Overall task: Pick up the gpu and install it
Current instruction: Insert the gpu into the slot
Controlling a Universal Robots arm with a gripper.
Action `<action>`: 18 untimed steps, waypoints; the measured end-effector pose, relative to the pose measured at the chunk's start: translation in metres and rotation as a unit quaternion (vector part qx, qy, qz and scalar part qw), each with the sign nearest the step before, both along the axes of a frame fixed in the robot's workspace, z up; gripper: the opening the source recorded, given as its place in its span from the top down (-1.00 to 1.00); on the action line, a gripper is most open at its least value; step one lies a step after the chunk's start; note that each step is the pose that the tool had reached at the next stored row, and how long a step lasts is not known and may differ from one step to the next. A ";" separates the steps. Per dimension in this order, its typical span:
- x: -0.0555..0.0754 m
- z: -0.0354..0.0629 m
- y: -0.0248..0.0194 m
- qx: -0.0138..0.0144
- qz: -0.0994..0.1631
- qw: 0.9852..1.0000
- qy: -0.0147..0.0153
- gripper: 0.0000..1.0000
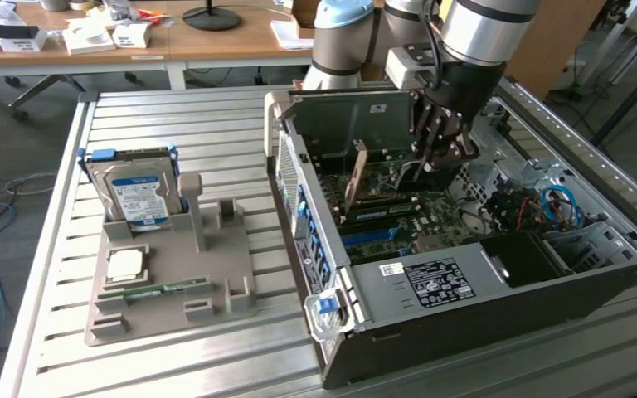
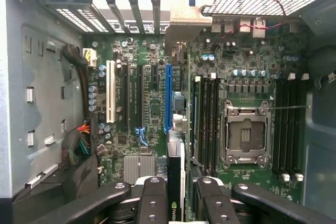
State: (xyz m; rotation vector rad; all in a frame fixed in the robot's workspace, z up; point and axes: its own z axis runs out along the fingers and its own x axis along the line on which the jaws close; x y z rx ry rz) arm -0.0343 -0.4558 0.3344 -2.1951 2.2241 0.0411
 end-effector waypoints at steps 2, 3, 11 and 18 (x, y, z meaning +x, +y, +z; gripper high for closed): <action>0.000 -0.0012 0.0000 0.000 0.000 1.000 0.000 0.47; 0.000 -0.0018 0.0000 0.000 0.000 1.000 0.000 0.47; 0.000 -0.0065 0.0000 0.000 0.000 1.000 0.000 0.47; -0.001 -0.0159 0.0000 -0.001 0.000 1.000 0.000 0.47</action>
